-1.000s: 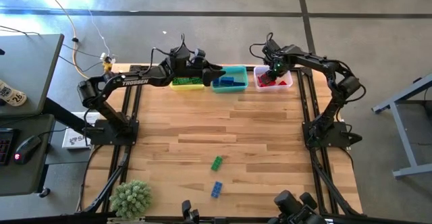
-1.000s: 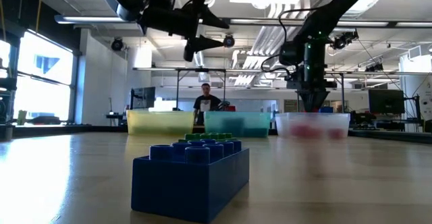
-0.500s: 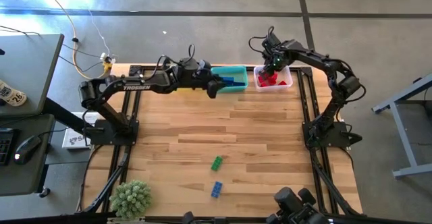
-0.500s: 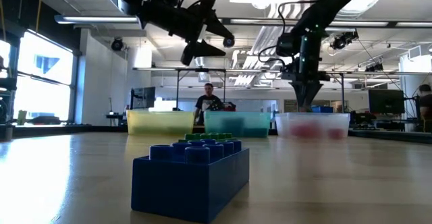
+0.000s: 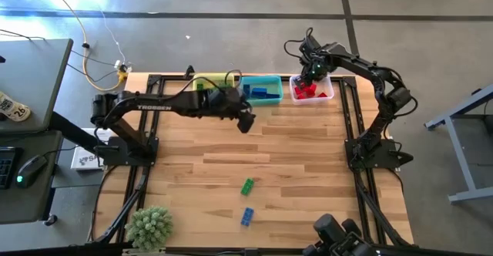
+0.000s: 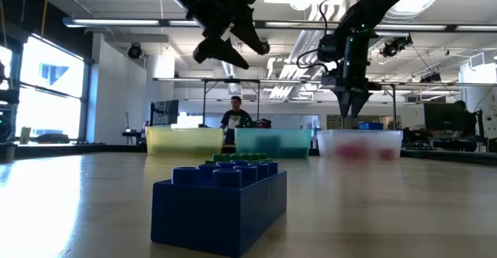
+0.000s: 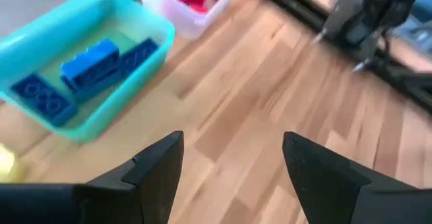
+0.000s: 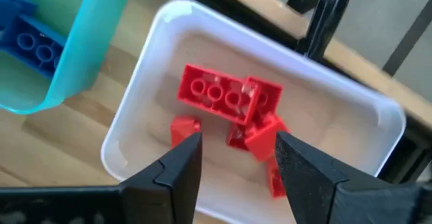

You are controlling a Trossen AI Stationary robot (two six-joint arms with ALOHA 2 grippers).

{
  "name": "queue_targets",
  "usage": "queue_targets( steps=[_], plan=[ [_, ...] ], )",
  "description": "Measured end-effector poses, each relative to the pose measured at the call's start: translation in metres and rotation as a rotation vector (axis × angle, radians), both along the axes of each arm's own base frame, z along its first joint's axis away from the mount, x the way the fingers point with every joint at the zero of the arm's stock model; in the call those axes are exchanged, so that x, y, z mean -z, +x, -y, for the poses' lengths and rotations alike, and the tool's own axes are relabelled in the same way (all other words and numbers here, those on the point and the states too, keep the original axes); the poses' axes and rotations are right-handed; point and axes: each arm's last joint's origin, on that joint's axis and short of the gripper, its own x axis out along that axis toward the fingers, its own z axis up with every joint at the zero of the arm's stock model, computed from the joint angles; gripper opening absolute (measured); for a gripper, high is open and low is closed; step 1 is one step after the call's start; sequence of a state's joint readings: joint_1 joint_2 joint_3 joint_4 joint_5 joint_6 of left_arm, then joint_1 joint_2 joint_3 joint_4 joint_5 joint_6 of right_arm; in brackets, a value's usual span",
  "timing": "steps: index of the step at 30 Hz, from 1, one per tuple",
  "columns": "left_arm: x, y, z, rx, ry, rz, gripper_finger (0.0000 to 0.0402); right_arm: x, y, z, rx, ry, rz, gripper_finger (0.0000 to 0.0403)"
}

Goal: Sort & place blocks by color
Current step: Put the green game piece into the yellow bin

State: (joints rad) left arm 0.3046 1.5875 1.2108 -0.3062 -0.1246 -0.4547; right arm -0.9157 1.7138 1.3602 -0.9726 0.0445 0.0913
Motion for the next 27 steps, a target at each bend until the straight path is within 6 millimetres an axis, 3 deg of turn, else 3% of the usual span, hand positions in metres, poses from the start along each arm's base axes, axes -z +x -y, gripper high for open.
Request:
queue_targets(
  steps=[9, 20, 27],
  plan=[
    [-0.01, 0.009, 0.052, -0.026, -0.082, -0.034, 0.0241, -0.001, 0.002, -0.017, 0.051, 0.11, -0.026, 0.0174],
    [-0.003, 0.005, 0.107, -0.062, -0.156, -0.089, 0.0241, -0.028, 0.029, -0.064, 0.011, 0.04, 0.033, 0.0174],
    [0.0, -0.001, 0.13, -0.114, -0.172, -0.108, 0.0241, -0.031, 0.046, -0.09, 0.005, 0.032, 0.038, 0.0174]
  ],
)
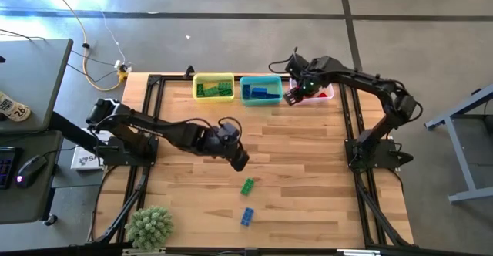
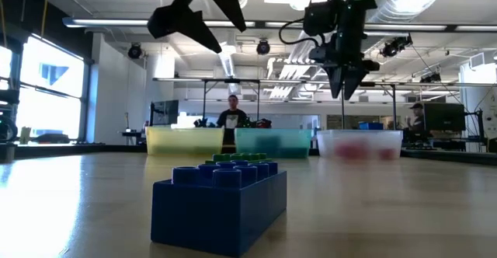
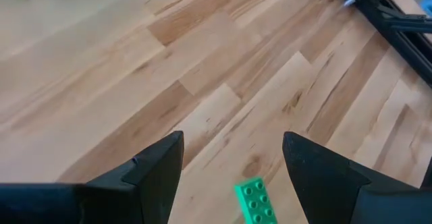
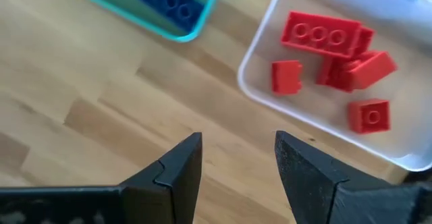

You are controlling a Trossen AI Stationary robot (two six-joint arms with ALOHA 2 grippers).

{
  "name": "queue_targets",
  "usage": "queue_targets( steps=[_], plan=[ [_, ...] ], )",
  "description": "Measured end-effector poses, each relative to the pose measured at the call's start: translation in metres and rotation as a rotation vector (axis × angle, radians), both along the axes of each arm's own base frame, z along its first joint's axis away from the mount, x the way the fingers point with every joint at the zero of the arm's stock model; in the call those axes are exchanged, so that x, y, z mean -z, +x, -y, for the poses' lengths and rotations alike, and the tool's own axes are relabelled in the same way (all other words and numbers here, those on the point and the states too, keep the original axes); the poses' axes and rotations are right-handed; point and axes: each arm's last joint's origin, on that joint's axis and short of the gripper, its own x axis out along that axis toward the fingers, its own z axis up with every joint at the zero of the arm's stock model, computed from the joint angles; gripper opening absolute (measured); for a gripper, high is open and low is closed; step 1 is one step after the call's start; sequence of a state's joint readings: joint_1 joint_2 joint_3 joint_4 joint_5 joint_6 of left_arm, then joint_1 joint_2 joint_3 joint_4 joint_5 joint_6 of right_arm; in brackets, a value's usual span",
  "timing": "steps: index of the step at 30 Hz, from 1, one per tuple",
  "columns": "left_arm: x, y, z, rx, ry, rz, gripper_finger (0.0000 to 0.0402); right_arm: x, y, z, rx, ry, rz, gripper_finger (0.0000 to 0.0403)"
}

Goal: Sort & place blocks by color
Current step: Put the green game piece into the yellow bin

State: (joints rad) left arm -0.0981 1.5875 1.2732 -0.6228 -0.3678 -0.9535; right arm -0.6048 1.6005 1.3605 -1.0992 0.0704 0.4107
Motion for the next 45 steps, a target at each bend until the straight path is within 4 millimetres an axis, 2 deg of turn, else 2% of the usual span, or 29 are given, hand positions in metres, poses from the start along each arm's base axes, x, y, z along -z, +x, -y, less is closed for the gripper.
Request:
queue_targets(
  steps=[9, 19, 26, 31, 45],
  plan=[
    [0.004, 0.0, 0.019, -0.053, -0.02, 0.025, 0.0241, 0.0, 0.011, -0.017, -0.059, -0.058, -0.036, 0.0174],
    [0.042, 0.014, 0.048, -0.043, -0.049, -0.057, 0.0241, 0.0, 0.013, -0.02, -0.071, -0.089, -0.052, 0.0174],
    [0.063, 0.028, 0.064, -0.003, -0.118, -0.037, 0.0241, -0.001, 0.014, -0.02, -0.072, -0.096, -0.042, 0.0174],
    [0.082, 0.037, 0.068, 0.015, -0.155, -0.063, 0.0241, -0.001, 0.015, -0.02, -0.072, -0.096, -0.04, 0.0174],
    [0.113, 0.045, 0.071, 0.01, -0.177, -0.127, 0.0241, -0.001, 0.015, -0.019, -0.072, -0.1, -0.031, 0.0174]
  ],
)
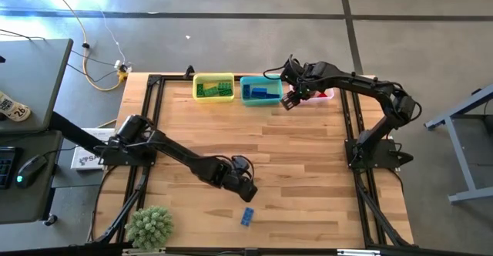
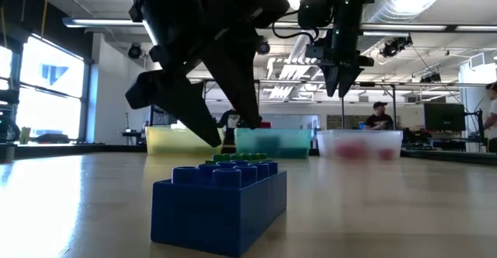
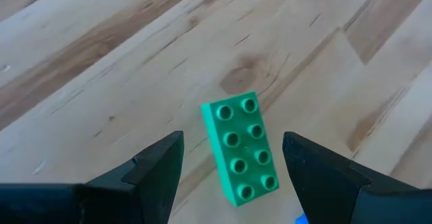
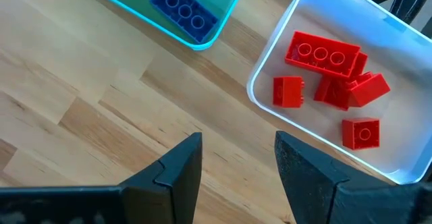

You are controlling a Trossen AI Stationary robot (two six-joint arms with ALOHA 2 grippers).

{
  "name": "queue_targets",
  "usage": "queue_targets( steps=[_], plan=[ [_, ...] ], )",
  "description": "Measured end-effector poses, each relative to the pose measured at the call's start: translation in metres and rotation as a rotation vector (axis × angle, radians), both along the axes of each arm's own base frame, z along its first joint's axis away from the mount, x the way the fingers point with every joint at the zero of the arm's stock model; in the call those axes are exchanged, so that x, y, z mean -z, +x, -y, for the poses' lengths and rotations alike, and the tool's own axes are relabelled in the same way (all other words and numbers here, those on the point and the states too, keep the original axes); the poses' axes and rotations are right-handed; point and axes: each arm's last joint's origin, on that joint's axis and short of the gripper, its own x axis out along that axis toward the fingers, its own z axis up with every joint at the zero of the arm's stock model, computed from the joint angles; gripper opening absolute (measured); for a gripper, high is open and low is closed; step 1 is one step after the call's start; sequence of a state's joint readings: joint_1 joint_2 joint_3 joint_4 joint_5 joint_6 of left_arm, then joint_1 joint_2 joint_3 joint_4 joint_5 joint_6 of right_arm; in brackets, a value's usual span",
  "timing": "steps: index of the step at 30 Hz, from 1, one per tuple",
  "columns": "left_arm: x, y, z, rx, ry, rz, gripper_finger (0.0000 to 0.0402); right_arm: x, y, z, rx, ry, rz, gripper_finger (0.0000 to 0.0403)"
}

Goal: Sort & place blocks by color
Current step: Put the green game piece into the yellow bin

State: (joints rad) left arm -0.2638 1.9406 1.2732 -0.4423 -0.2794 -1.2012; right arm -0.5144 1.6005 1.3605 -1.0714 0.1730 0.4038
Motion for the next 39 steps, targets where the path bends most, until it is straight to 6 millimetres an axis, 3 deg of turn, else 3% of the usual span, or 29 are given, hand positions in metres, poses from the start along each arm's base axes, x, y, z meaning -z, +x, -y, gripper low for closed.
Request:
queue_targets(
  steps=[11, 28, 32, 39],
  plan=[
    [0.022, 0.007, 0.002, 0.014, -0.022, -0.022, 0.0241, 0.0, 0.001, 0.0, 0.0, -0.003, 0.006, 0.0174],
    [0.03, -0.002, -0.007, 0.032, 0.102, -0.151, 0.0238, 0.0, 0.002, 0.001, 0.0, -0.01, 0.018, 0.0174],
    [0.032, -0.002, -0.009, 0.066, 0.173, -0.167, 0.0215, 0.0, 0.002, 0.001, 0.004, -0.009, 0.019, 0.0174],
    [0.036, 0.0, -0.015, 0.199, 0.24, -0.213, 0.0139, 0.0, 0.002, 0.001, 0.017, -0.008, 0.025, 0.0174]
  ],
)
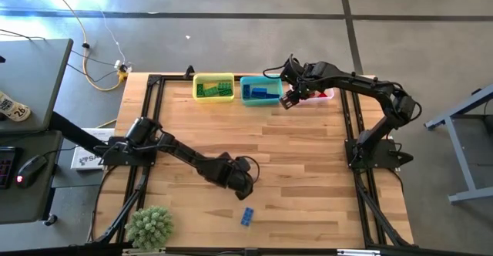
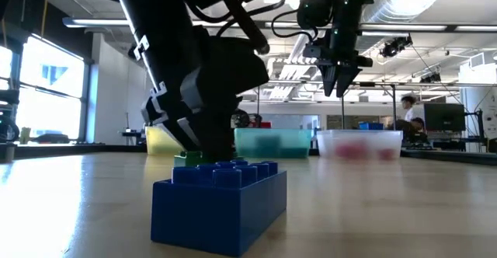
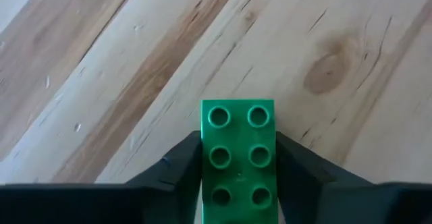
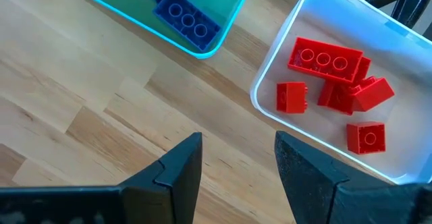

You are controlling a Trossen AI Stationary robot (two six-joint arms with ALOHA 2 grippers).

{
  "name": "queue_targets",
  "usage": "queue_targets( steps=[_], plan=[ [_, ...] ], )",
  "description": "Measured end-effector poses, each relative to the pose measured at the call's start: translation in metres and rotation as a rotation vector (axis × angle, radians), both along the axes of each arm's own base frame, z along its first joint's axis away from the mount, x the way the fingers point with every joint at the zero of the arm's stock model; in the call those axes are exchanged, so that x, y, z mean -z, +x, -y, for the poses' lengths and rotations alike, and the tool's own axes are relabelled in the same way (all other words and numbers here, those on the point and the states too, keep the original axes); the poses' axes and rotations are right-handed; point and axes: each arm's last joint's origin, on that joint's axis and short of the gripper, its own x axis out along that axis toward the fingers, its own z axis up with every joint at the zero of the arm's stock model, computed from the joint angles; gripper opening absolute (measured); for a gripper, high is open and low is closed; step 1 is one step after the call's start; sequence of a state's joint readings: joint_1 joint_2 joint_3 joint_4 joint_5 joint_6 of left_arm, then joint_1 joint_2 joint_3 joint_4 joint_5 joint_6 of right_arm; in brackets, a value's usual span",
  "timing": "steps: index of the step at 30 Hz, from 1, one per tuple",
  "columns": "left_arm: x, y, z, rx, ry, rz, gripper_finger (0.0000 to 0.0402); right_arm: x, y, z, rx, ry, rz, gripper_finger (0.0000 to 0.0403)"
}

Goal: Sort & place blocks by color
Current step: Put the green game piece into the yellow bin

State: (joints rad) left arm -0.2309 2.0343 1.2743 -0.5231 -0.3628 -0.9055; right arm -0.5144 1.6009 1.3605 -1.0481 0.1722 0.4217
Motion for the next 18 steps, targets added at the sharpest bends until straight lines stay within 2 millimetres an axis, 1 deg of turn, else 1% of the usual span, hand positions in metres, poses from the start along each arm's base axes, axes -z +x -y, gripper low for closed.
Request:
queue_targets(
  steps=[2, 3, 11, 15, 18],
  plan=[
    [0.003, 0.001, -0.003, 0.012, -0.018, -0.012, 0.0117, 0.0, 0.0, 0.0, 0.0, 0.0, 0.0, 0.0174],
    [0.001, 0.002, -0.003, 0.014, -0.022, -0.008, 0.0112, 0.0, 0.0, 0.0, 0.0, 0.0, 0.0, 0.0174],
    [-0.003, 0.004, -0.011, 0.076, -0.039, -0.012, 0.0112, 0.0, 0.001, 0.0, 0.025, 0.001, 0.013, 0.0174],
    [-0.011, 0.004, -0.019, 0.094, -0.042, -0.004, 0.0112, 0.0, 0.001, 0.0, 0.025, 0.0, 0.014, 0.0174],
    [-0.027, 0.004, -0.031, 0.105, -0.026, 0.035, 0.0112, 0.0, 0.002, 0.001, 0.024, -0.006, 0.024, 0.0174]
  ],
)
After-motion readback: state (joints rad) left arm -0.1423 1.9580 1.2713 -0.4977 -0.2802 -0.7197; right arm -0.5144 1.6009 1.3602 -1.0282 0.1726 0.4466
